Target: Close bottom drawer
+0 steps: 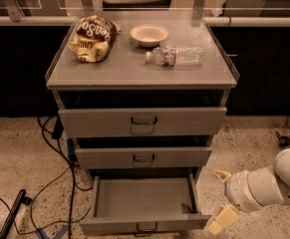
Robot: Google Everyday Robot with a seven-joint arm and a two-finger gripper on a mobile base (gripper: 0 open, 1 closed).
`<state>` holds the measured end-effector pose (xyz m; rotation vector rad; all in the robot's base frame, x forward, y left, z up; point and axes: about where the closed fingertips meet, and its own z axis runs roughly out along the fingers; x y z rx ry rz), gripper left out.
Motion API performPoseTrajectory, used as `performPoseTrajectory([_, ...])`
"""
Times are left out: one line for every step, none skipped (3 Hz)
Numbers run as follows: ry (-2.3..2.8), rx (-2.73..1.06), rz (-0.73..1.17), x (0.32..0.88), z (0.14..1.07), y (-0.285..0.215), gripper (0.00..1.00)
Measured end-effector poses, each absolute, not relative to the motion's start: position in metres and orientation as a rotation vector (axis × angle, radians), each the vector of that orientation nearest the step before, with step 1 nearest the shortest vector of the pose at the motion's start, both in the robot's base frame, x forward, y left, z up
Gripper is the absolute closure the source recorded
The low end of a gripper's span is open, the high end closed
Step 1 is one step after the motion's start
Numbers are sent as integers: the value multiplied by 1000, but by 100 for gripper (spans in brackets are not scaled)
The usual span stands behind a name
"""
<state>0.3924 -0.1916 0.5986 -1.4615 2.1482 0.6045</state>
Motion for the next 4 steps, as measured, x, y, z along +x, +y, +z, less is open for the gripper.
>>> performPoseTrajectory([2148,-1461,605,392,599,-192,0])
performPoseTrajectory([2185,-1455,602,391,563,-184,0])
performPoseTrajectory([2245,-1462,557,393,488,-179,0])
performPoseTrajectory([2284,-1439,540,404,434,-188,14])
